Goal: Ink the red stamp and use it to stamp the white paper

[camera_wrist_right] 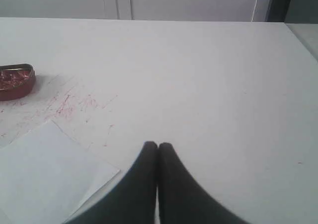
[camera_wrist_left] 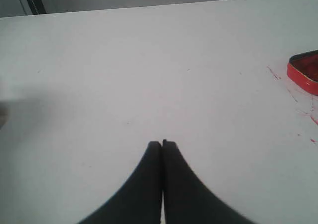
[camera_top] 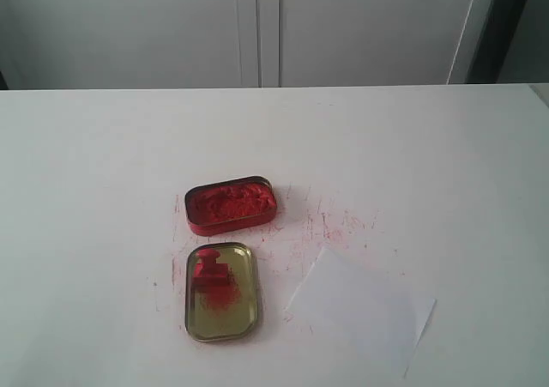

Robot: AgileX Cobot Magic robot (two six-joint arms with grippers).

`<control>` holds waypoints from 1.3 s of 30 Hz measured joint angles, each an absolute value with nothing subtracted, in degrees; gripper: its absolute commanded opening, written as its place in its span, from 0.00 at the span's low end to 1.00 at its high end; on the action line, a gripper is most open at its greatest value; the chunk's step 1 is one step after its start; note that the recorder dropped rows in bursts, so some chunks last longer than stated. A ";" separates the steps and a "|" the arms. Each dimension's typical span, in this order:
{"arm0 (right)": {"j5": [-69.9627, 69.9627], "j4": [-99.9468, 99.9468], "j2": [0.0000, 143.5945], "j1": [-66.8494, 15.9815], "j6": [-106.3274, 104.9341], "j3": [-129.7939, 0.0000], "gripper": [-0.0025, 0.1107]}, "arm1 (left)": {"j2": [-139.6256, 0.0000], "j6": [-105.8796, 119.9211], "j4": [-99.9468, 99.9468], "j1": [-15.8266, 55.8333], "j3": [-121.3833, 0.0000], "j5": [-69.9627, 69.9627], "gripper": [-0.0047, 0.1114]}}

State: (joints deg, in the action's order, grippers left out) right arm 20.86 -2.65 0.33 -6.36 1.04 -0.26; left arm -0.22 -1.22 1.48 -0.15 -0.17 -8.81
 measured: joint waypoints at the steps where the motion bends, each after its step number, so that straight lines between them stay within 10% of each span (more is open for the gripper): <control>1: 20.86 -2.65 0.33 -6.36 1.04 -0.26 0.02 | -0.22 -1.22 1.48 -0.15 -0.17 -8.81 0.04; 39: 20.86 -2.65 0.33 -6.36 1.04 -0.26 0.02 | -0.22 -1.44 1.48 -0.15 -0.17 4.50 0.04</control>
